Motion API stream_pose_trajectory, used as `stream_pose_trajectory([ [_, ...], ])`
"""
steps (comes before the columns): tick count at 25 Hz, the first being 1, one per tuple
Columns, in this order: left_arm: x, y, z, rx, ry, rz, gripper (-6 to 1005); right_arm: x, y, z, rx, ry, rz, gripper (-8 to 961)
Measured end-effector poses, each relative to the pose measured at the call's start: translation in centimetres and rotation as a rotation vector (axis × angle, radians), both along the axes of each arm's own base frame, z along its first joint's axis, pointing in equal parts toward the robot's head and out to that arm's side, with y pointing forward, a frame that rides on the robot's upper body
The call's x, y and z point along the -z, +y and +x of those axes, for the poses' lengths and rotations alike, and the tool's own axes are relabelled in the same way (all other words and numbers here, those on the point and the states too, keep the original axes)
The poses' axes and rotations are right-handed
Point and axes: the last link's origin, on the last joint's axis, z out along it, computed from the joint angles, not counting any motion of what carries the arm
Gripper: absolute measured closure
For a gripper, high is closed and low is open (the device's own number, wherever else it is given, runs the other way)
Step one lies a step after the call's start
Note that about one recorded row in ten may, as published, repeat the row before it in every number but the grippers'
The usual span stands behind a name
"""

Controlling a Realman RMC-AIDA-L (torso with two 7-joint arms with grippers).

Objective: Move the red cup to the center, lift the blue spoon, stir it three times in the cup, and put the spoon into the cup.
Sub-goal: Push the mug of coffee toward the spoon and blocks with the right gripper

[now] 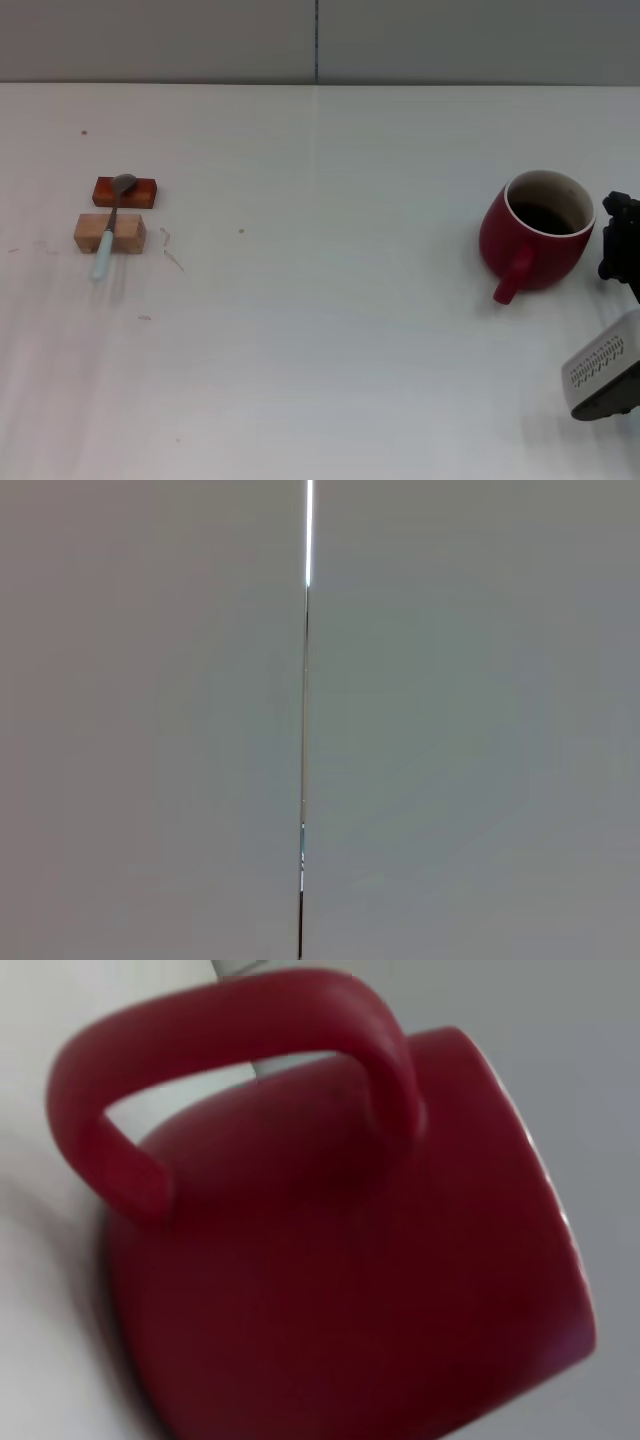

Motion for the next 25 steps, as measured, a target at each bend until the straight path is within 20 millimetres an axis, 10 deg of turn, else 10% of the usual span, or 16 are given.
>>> stream_pose_trajectory([
  [25, 0.0, 0.0, -0.1, -0.003, 0.000, -0.001, 411, 4.0, 1.2, -3.9, -0.046, 0.086, -0.163, 924],
])
